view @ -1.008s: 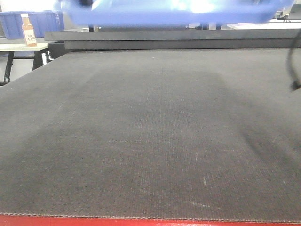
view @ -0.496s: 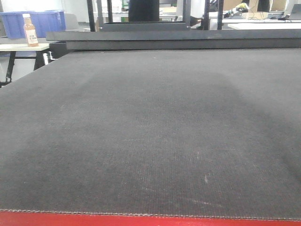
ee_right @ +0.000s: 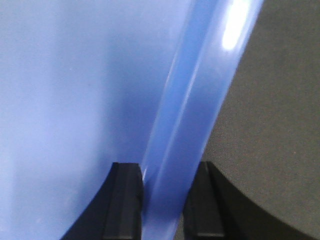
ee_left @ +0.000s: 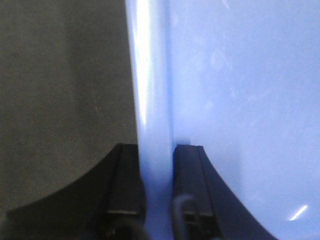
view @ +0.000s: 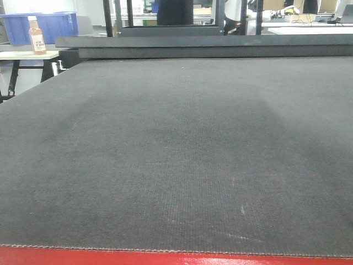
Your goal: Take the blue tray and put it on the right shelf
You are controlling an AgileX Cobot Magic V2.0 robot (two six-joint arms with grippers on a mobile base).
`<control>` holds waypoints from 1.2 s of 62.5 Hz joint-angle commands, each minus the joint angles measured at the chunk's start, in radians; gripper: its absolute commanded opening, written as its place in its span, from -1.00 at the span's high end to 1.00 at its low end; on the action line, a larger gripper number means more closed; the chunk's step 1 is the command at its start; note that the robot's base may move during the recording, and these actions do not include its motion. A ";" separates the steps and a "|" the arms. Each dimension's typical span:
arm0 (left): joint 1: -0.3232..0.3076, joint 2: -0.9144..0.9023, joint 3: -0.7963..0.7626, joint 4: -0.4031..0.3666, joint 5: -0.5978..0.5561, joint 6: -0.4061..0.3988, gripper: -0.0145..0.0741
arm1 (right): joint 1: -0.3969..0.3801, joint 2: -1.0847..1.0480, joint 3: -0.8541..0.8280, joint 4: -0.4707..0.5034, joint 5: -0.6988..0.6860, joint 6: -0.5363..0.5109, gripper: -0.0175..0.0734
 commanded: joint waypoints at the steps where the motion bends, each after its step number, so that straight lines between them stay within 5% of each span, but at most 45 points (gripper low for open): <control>1: -0.034 -0.066 -0.014 -0.043 0.065 0.022 0.78 | 0.014 -0.066 -0.027 0.020 -0.111 -0.035 0.49; 75: -0.057 -0.075 -0.014 -0.051 0.063 0.022 0.78 | 0.013 -0.119 -0.025 0.032 -0.118 -0.035 0.49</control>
